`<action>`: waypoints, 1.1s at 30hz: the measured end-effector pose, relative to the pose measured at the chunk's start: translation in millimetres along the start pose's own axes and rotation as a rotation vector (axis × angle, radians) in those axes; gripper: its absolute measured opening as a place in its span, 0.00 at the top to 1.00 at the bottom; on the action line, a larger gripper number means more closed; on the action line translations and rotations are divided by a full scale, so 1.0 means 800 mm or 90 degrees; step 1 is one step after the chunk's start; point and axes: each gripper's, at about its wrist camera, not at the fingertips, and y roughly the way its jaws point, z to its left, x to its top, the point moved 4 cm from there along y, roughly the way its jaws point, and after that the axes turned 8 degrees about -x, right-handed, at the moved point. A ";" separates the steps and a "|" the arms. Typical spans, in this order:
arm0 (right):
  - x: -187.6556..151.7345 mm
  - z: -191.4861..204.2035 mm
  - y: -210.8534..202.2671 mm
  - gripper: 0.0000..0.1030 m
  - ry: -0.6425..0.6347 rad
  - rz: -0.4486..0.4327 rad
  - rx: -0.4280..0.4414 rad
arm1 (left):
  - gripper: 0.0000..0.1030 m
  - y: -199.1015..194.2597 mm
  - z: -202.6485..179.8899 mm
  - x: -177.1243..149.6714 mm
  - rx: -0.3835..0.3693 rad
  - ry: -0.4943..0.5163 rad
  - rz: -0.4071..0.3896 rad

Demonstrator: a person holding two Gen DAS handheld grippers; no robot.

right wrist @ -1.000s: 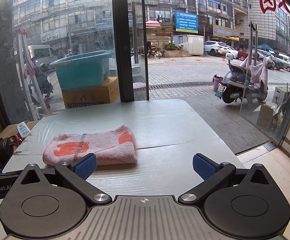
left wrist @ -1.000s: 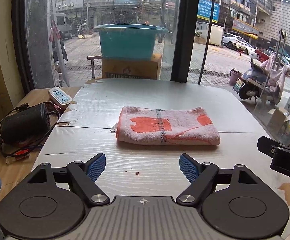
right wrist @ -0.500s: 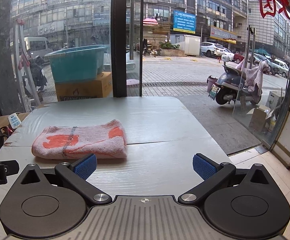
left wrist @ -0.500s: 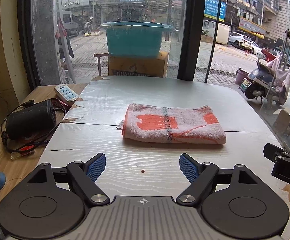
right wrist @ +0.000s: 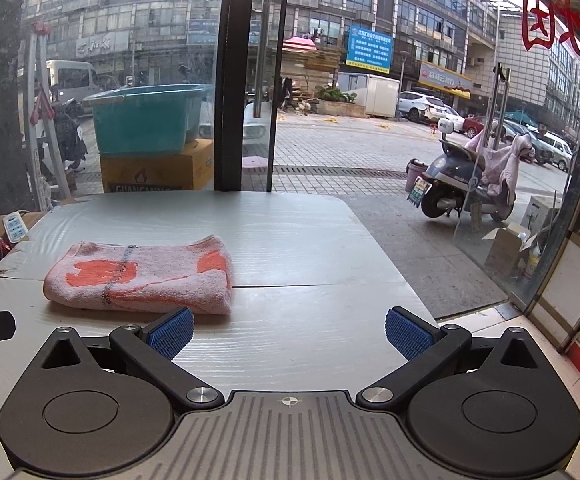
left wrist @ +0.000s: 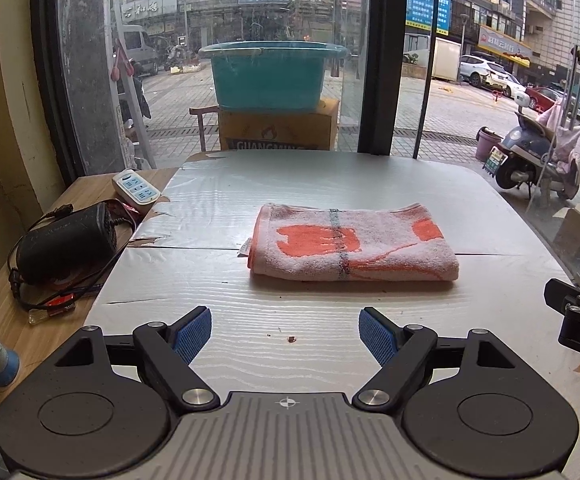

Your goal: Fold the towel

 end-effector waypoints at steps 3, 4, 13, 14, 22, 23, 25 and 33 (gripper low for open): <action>0.000 0.000 0.000 0.00 -0.004 -0.001 0.000 | 0.20 0.000 -0.002 -0.001 -0.003 0.000 0.001; 0.000 0.000 -0.001 0.00 -0.005 -0.001 0.000 | 0.20 0.000 -0.002 -0.001 -0.003 0.000 0.002; -0.001 -0.004 -0.002 0.00 -0.004 0.002 0.001 | 0.20 0.001 -0.012 -0.004 -0.022 0.008 0.013; -0.001 -0.005 -0.002 0.00 -0.005 0.002 0.001 | 0.20 0.001 -0.014 -0.004 -0.020 0.011 0.013; -0.003 -0.005 -0.002 0.00 -0.008 0.006 0.005 | 0.20 0.002 -0.017 -0.006 -0.008 0.019 0.010; -0.003 -0.005 -0.002 0.00 -0.008 0.007 0.005 | 0.20 0.001 -0.017 -0.006 -0.007 0.021 0.007; -0.003 -0.006 -0.002 0.00 -0.008 0.009 0.005 | 0.20 -0.002 -0.019 -0.006 -0.002 0.028 -0.002; -0.004 -0.006 -0.004 0.00 -0.010 0.011 0.005 | 0.20 -0.004 -0.024 -0.005 -0.007 0.037 -0.012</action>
